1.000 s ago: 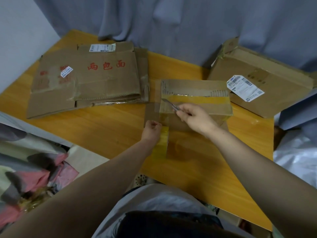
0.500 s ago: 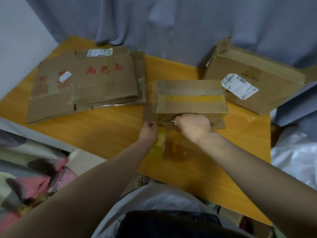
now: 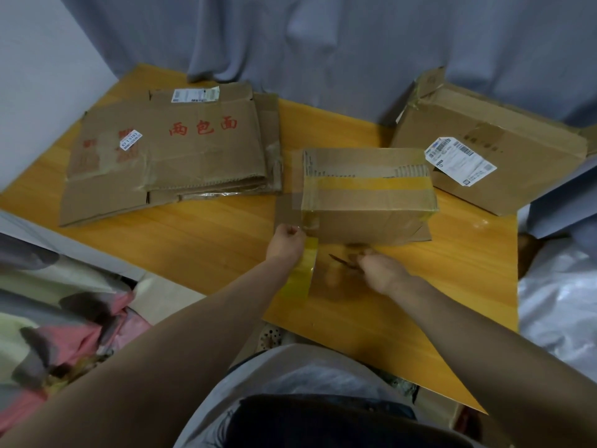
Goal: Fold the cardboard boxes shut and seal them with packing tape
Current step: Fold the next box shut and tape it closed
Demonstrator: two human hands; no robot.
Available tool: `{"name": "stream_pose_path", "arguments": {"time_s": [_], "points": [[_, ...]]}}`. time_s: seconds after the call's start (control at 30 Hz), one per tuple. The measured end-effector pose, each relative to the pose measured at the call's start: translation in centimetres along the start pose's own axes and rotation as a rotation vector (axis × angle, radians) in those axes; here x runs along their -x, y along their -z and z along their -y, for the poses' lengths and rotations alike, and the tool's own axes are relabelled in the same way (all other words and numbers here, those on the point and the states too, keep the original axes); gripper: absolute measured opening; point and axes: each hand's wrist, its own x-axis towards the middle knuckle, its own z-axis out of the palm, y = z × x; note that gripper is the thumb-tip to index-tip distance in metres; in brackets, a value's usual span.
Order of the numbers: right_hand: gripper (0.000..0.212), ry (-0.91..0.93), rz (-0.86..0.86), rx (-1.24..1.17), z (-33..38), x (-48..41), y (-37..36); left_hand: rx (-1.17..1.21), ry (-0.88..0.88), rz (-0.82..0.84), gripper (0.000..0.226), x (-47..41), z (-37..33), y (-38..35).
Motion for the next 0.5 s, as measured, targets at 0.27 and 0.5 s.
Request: {"name": "stream_pose_path", "arguments": {"time_s": [0.27,0.5], "points": [[0.054,0.471,-0.765,-0.070,5.2,1.4,7.8,0.000,0.001,0.013,0.023,-0.2,-0.1,-0.1],[0.087,0.274,-0.494,0.330,5.6,-2.8,7.5,-0.073,-0.004,0.002,0.026,-0.2,-0.4,0.0]]}}
